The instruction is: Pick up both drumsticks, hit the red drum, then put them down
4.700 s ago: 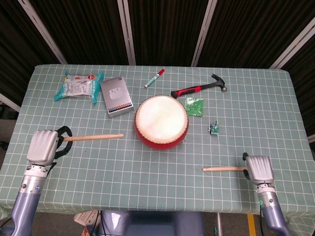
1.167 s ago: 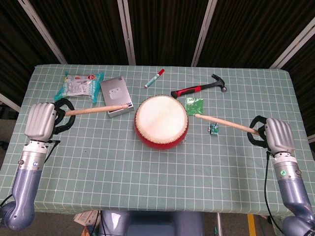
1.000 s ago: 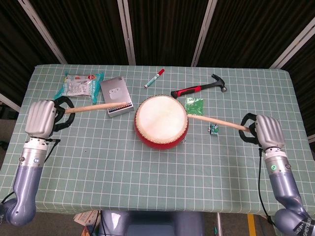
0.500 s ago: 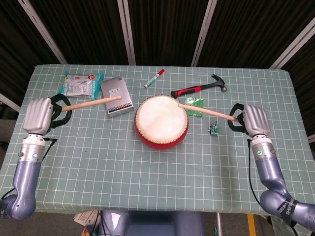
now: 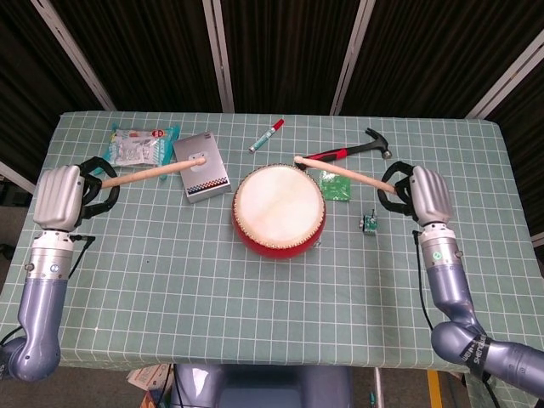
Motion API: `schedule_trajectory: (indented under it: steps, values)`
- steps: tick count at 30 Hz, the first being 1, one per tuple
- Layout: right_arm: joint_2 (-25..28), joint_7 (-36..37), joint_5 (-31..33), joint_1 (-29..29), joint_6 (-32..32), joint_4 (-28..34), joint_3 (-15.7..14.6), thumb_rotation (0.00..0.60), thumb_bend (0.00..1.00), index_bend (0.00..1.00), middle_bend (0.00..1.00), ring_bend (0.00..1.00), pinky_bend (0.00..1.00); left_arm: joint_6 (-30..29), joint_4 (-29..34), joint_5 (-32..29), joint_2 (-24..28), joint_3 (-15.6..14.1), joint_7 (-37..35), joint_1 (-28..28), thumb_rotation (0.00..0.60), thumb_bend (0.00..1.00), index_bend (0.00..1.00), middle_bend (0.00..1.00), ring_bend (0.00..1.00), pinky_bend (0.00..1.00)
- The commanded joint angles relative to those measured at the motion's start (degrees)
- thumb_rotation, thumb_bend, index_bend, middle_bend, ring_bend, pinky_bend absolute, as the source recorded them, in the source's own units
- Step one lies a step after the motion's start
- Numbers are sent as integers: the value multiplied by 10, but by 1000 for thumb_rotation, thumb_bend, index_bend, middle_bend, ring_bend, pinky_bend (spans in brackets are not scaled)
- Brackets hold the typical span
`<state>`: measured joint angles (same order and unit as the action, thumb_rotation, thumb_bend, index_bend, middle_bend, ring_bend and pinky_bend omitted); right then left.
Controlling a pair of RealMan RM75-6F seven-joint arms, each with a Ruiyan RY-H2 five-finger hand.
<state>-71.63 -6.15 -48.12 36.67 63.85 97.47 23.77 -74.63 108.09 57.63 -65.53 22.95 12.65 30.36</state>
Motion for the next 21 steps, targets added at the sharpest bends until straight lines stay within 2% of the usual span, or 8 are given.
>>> schedule_trajectory:
  steps: [1, 5, 7, 10, 12, 19, 21]
  values:
    - [-54, -41, -1, 24, -20, -53, -41, 600, 563, 947, 985, 1000, 1000, 3, 0, -2, 2, -2, -2, 0, 600, 485, 746, 1000, 1000, 1000]
    - [-109, -138, -3, 54, -35, -118, -94, 600, 564, 947, 985, 1000, 1000, 6, -1, -6, 5, -2, -6, 1, 600, 485, 746, 1000, 1000, 1000]
    - [-127, -202, -23, 67, -31, -146, -123, 600, 564, 948, 985, 1000, 1000, 6, -1, -7, 7, -2, -8, 1, 600, 485, 746, 1000, 1000, 1000]
    - [-138, -263, -42, 77, -12, -162, -141, 600, 564, 947, 985, 1000, 1000, 7, -2, -10, 8, -3, -9, 1, 600, 485, 747, 1000, 1000, 1000]
    - [-137, -261, -38, 75, 4, -153, -127, 600, 565, 948, 985, 1000, 1000, 7, -3, -10, 9, -5, -9, 1, 600, 485, 747, 1000, 1000, 1000]
    - [-95, -163, -38, 45, 71, -89, -44, 600, 565, 948, 985, 1000, 1000, -4, 2, -6, 11, -7, -9, -2, 600, 485, 746, 1000, 1000, 1000]
    - [-81, -142, -47, 36, 86, -77, -30, 600, 565, 948, 985, 1000, 1000, -8, 5, -2, 12, -7, -8, -2, 600, 485, 746, 1000, 1000, 1000]
